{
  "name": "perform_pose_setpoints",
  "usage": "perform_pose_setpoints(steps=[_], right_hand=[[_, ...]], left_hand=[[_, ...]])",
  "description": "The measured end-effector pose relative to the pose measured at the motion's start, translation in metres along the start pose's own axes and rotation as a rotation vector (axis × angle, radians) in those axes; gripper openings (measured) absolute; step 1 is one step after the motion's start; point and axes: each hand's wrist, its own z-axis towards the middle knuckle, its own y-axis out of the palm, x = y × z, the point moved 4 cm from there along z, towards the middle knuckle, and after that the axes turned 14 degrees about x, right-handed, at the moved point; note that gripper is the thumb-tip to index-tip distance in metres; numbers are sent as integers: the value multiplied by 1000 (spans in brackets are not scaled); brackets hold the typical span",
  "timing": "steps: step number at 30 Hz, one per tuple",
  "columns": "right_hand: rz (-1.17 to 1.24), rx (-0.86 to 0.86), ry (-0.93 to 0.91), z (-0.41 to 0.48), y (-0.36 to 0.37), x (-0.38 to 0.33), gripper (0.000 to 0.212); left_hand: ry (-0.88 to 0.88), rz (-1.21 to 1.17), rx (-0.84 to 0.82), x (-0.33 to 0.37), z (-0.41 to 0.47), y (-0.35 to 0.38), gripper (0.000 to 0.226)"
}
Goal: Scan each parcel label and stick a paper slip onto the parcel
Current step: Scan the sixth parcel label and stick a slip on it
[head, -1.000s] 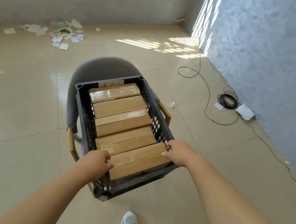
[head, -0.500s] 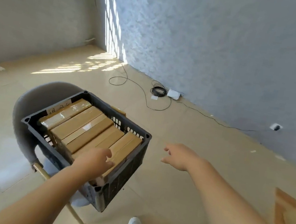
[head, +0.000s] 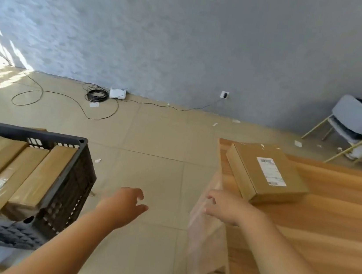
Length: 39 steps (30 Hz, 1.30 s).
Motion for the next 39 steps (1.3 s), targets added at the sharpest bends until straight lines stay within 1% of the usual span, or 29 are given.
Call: perform_pose_setpoints(steps=[2,4,6,10,13,18,22,25,29,31,33,35,39], right_hand=[[43,5,68,-21,0,46,53],[41,19,118,-41,0,93,56],[24,21,148,-58,0,140,59],[59,53,191,-85,-3,226,57],[56,71,209,-99,-8,277,58],[59,85,242,-107,-17,352,53],[33,104,255,-93,-24,391,51],[37,116,248,-70,-32,411,48],[65,153,208,-31,-47,430,47],[108,148,197,-14,-52,438,47],[123,127,190,-1,-55,448,46],[115,111,180,11,-58,457,46],[149,116,197,33,-69,476,45]], left_hand=[[28,-38,-23,34,-6,23,34],[49,-68,-38,70,-14,46,33],[58,-96,-48,107,-24,71,33],[41,-140,-69,178,-46,120,31],[26,-159,-76,221,-57,149,27],[-17,-208,-65,280,-61,187,22],[-86,-295,11,307,-41,204,30],[-185,-365,114,321,-10,212,45],[-369,-422,210,339,38,225,73],[-487,-456,246,346,60,230,82],[-588,-536,275,349,79,237,84],[-647,-598,286,349,94,243,82],[-648,-696,329,352,110,255,62]])
